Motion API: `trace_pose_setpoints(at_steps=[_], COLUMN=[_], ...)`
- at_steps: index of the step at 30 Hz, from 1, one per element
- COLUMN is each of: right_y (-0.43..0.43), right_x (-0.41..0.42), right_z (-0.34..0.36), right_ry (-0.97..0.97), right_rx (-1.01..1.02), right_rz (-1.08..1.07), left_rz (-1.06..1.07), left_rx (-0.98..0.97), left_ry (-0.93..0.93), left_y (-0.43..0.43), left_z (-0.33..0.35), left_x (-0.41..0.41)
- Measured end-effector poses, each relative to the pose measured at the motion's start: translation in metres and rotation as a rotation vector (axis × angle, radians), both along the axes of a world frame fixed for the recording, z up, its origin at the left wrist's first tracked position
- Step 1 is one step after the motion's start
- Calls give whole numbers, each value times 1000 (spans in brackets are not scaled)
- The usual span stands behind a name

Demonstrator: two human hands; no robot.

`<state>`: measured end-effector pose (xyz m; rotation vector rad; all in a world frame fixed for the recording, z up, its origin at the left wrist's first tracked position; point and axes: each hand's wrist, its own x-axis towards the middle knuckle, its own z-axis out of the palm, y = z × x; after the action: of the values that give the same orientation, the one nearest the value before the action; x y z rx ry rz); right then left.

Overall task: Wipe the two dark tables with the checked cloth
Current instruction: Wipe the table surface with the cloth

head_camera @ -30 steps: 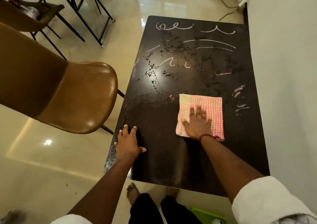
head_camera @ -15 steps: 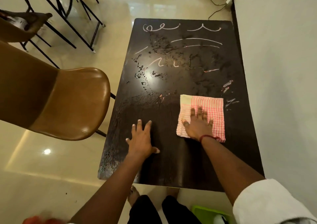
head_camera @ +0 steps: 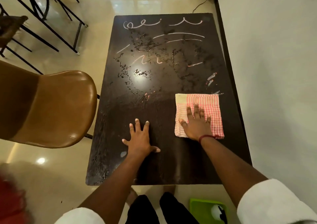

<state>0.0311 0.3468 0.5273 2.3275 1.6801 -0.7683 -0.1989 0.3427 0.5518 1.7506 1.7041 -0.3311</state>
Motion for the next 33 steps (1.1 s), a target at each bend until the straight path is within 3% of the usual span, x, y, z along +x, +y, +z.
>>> trace_pose_setpoints(at_steps=[8, 12, 16, 23, 27, 33], right_y=[-18, 14, 9, -17, 9, -6], right_x=[-12, 26, 65, 32, 74, 101], right_z=[-3, -5, -3, -10, -5, -3], right_ry=[-12, 16, -19, -84, -39, -60], right_rx=[2, 6, -1, 20, 20, 2], right_rz=[-101, -29, -184, -187, -144, -288], left_rz=[2, -11, -6, 29, 18, 36], left_rx=[9, 15, 28, 22, 24, 38], left_ry=[4, -2, 2, 12, 10, 10], left_y=[0, 1, 1, 3, 2, 1], left_z=[0, -2, -3, -1, -3, -5], left_x=[-1, -3, -2, 1, 0, -1])
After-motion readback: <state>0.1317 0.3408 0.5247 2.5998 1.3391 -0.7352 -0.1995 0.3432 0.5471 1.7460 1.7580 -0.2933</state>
